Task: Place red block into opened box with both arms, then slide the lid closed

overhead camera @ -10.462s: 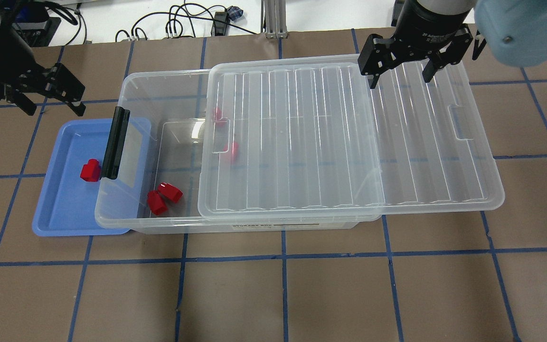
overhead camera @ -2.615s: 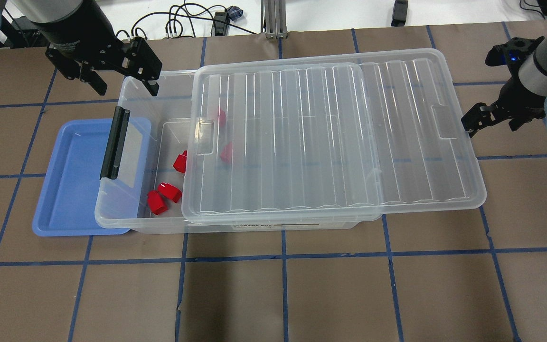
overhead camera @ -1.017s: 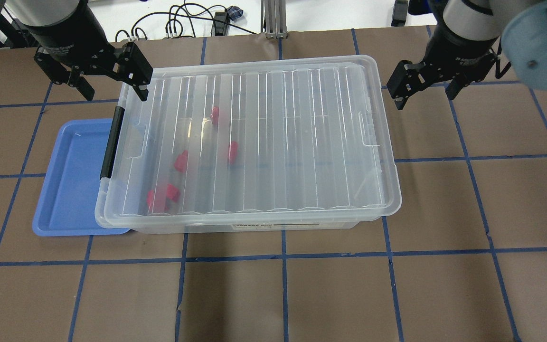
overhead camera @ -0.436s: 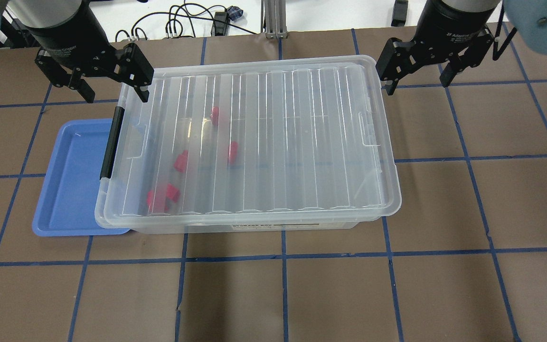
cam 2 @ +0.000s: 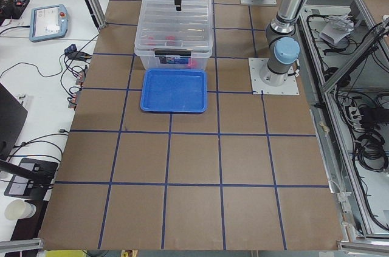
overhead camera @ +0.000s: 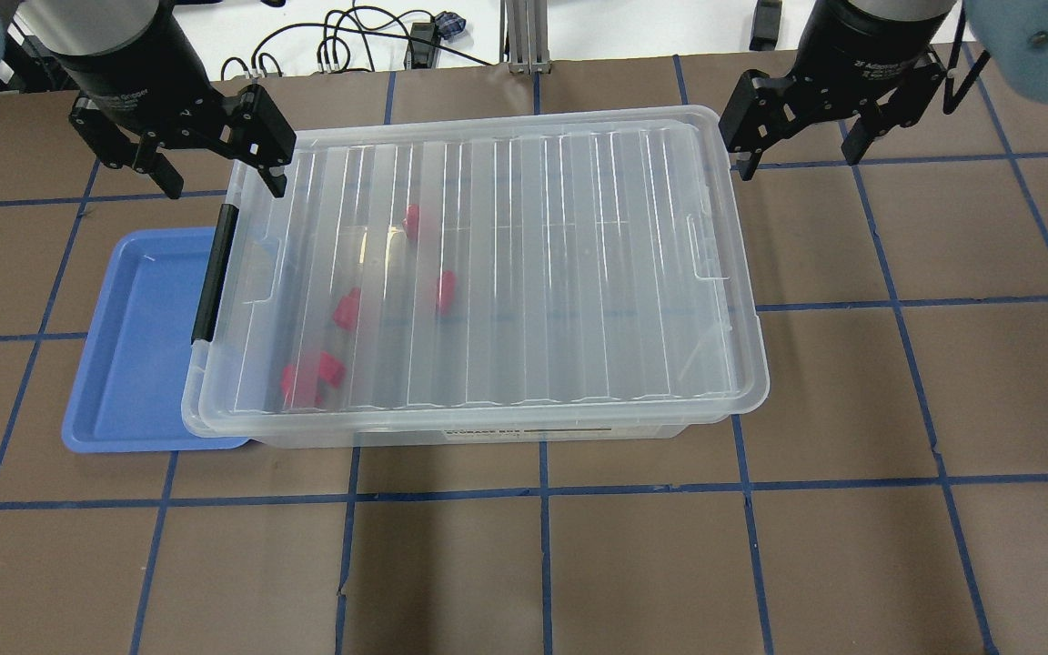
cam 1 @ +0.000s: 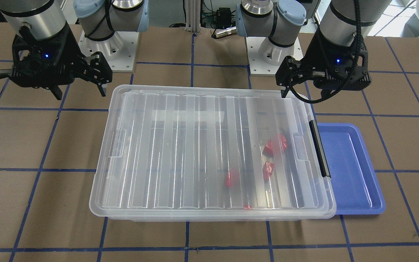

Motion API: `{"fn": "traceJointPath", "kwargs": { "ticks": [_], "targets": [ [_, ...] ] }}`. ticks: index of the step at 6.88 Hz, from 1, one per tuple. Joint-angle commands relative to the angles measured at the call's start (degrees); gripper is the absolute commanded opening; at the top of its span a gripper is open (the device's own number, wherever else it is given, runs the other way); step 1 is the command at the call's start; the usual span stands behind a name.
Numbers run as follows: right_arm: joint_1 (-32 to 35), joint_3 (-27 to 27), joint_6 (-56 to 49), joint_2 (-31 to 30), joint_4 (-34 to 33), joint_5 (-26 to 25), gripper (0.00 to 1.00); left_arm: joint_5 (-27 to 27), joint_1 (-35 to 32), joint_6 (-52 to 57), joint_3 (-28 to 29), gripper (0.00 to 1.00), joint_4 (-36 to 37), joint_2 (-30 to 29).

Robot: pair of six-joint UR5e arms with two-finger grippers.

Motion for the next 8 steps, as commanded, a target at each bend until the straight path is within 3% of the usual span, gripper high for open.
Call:
{"fn": "traceJointPath", "kwargs": {
  "ticks": [1, 8],
  "targets": [
    [-0.1, 0.0, 0.0, -0.1, 0.1, 0.0, 1.00, -0.1, -0.1, -0.1, 0.0, 1.00, 0.0, 0.0],
    [-0.1, 0.4, 0.0, -0.1, -0.2, 0.0, 1.00, -0.2, -0.1, 0.0, -1.2, 1.00, 0.2, 0.4]
  ]
}}
